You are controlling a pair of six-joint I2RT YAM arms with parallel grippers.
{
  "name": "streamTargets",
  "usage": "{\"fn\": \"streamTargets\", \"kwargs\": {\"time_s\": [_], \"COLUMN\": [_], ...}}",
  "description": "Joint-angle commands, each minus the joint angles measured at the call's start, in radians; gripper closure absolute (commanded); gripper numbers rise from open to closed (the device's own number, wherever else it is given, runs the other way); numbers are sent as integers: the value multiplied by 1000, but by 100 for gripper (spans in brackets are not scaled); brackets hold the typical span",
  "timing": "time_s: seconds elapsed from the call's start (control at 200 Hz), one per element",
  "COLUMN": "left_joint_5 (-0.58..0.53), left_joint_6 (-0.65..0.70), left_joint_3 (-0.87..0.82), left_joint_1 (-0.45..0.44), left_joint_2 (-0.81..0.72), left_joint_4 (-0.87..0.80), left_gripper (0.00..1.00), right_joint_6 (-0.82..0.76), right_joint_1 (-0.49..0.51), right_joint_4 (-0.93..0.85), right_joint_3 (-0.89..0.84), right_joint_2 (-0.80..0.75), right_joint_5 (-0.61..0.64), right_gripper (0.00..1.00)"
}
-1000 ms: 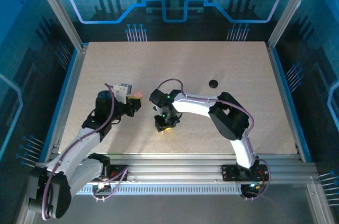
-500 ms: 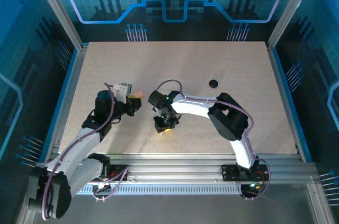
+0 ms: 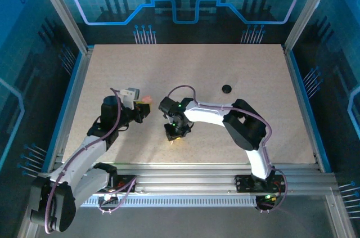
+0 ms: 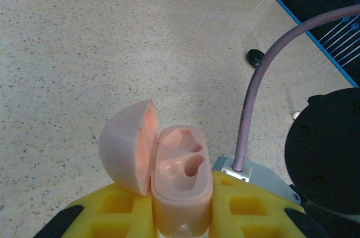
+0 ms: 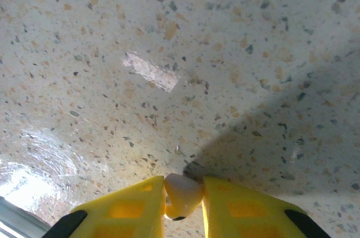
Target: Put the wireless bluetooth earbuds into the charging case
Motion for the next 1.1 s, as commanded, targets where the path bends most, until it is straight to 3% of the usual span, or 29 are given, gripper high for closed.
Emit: {"fn": "streamTargets", "kwargs": {"time_s": [0.0,0.37,0.69,1.096], "left_joint_5": [26,51,142,149], "left_joint_6": [-14,-48,-137,-28], "left_joint_3": [2,-6,-31,-13], "left_joint_1": [10,10,-5,-89], "left_joint_2": [4,26,120,236], "left_joint_4": [29,67,237,267], "left_gripper": [79,79,81,81], "right_joint_6": [17,14,-37,-178], "right_joint_1": [-1,-35,-92,-149], "right_joint_4": [29,112,159,223], "right_joint_3": [-30,-111,-160,-183], "right_joint_2": [-46,-149,-254,-394], "right_joint_5": [12,16,58,125], "right_gripper": [77,77,78,77]}}
